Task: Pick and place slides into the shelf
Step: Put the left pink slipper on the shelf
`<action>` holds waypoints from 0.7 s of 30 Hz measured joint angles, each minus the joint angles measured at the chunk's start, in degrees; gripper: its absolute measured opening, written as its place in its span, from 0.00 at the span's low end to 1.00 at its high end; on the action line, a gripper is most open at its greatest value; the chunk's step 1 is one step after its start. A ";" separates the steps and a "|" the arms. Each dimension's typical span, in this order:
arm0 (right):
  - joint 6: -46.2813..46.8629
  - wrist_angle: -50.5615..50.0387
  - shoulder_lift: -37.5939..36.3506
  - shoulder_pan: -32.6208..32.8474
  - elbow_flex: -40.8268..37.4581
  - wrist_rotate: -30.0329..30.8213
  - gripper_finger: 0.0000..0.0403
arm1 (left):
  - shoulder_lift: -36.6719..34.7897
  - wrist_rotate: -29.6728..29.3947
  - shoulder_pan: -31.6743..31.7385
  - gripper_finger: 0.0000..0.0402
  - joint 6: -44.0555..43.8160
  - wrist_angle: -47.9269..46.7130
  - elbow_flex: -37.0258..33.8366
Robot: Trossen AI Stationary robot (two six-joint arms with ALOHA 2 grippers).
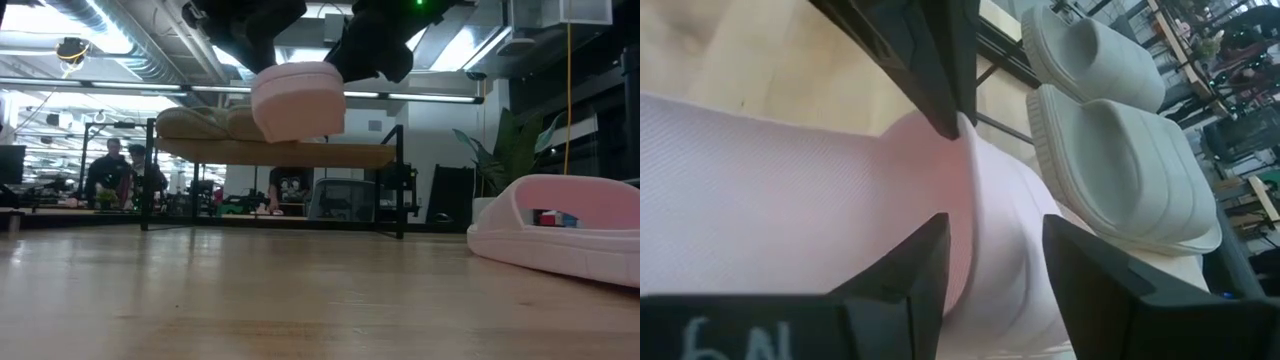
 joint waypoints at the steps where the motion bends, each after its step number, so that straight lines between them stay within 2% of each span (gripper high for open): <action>1: 0.00 0.02 0.00 -0.03 0.00 0.02 0.40 | 0.00 0.02 -0.02 0.00 0.00 0.14 0.00; 6: 0.15 0.02 0.00 0.00 0.00 -0.04 0.33 | 0.00 0.02 -0.49 0.00 0.02 0.21 0.00; 14: -0.02 0.17 0.04 -0.04 -0.02 0.11 0.04 | 0.00 -0.06 -0.61 0.01 0.91 0.34 0.00; 21: 0.28 0.06 0.04 -0.04 -0.04 0.22 0.04 | 0.00 -3.07 -1.29 0.07 3.21 1.11 0.00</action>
